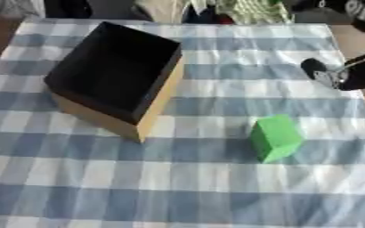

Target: Pick up objects on the table and place them in the box.

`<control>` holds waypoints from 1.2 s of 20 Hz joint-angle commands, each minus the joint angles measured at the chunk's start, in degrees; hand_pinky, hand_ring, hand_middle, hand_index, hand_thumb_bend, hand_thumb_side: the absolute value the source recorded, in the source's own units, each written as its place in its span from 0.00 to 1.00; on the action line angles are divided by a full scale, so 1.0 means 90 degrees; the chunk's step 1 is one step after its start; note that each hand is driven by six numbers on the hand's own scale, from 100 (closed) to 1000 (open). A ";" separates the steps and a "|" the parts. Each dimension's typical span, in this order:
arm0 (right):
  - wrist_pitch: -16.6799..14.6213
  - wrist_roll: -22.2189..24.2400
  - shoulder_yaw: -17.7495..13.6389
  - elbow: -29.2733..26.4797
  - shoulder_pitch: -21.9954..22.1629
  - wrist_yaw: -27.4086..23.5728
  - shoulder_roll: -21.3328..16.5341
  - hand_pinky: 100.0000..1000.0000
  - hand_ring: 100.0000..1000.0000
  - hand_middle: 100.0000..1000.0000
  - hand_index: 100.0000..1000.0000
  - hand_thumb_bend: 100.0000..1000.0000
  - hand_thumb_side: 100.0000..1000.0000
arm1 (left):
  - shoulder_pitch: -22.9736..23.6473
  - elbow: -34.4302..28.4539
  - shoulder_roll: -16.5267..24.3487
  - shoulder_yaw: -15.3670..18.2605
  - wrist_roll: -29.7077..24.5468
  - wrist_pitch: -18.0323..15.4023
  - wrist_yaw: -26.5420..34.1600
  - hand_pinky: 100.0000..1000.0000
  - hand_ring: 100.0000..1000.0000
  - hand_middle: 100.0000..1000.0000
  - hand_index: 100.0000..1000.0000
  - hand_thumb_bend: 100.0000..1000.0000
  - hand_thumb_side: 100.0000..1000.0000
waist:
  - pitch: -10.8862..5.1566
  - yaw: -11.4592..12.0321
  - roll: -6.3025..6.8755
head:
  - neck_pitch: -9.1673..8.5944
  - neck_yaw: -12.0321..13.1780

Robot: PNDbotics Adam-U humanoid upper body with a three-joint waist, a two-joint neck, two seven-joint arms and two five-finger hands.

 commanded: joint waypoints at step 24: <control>-0.0013 0.1769 0.0494 -0.0091 0.0205 0.0294 -0.0377 1.00 1.00 0.90 1.00 0.26 0.00 | -0.0067 -0.0091 0.0153 -0.0019 -0.0075 0.0025 0.0022 0.58 0.66 0.52 0.69 0.13 0.31 | -0.0090 0.0041 0.0032 | -0.0045 -0.0068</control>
